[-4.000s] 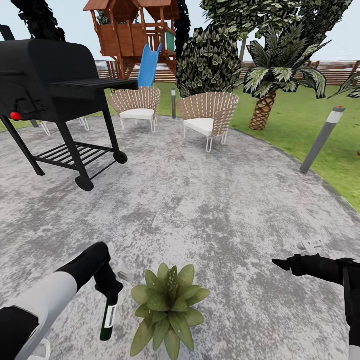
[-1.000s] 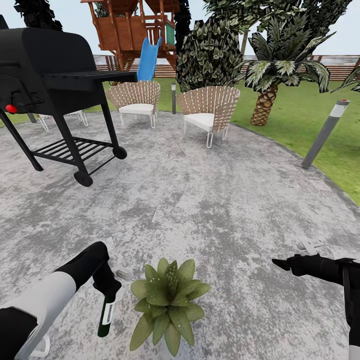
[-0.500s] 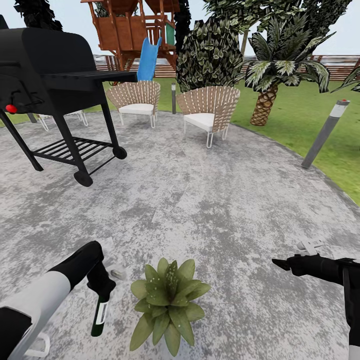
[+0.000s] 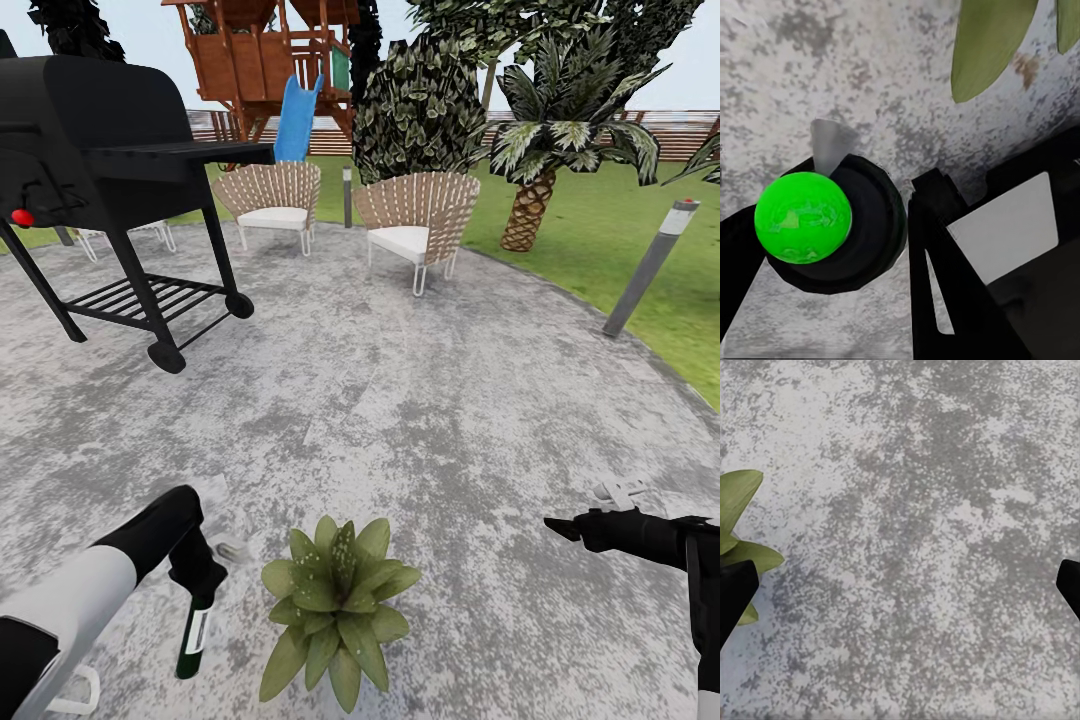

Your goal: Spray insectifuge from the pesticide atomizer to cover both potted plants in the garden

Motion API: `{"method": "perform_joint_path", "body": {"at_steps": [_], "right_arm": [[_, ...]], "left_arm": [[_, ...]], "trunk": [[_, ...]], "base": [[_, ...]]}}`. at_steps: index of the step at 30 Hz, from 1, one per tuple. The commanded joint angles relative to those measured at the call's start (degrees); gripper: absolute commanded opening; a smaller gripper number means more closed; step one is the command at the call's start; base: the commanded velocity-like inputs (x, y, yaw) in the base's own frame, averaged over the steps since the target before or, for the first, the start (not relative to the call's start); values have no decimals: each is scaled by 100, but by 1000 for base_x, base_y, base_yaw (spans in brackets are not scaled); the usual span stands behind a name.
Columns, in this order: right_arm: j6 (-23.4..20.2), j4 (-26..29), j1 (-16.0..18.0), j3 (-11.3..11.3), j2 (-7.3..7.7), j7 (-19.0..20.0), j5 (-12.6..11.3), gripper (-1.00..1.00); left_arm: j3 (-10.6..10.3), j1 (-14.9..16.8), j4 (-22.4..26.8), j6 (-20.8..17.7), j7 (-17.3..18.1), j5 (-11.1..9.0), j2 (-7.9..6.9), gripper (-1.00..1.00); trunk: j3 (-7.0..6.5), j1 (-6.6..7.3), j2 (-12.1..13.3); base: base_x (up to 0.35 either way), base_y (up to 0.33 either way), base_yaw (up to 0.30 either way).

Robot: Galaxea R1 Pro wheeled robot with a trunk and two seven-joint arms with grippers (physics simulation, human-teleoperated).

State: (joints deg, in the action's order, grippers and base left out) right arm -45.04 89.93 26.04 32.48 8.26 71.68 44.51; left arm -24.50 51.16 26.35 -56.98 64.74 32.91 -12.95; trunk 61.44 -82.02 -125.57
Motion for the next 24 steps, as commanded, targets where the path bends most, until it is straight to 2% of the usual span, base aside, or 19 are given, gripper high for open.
{"method": "perform_joint_path", "body": {"at_steps": [1, 5, 21, 24], "right_arm": [[-40, 7, 6, 4, 0, 57, 49, 100], [-40, 7, 6, 4, 0, 57, 49, 100], [-40, 7, 6, 4, 0, 57, 49, 100], [-40, 7, 6, 4, 0, 57, 49, 100]], "left_arm": [[-11, 1, 12, -37, 58, 42, -21, -100], [-4, 0, 11, -34, 57, 41, -103, -100], [-2, 0, 15, -33, 51, 40, -140, -100], [4, 0, 12, -33, -119, 40, -177, -100]], "trunk": [[5, 1, -2], [5, 1, -2], [5, 1, -2], [5, 1, -2]], "base": [[0, 0, 0], [0, 0, 0], [0, 0, 0], [0, 0, 0]]}}
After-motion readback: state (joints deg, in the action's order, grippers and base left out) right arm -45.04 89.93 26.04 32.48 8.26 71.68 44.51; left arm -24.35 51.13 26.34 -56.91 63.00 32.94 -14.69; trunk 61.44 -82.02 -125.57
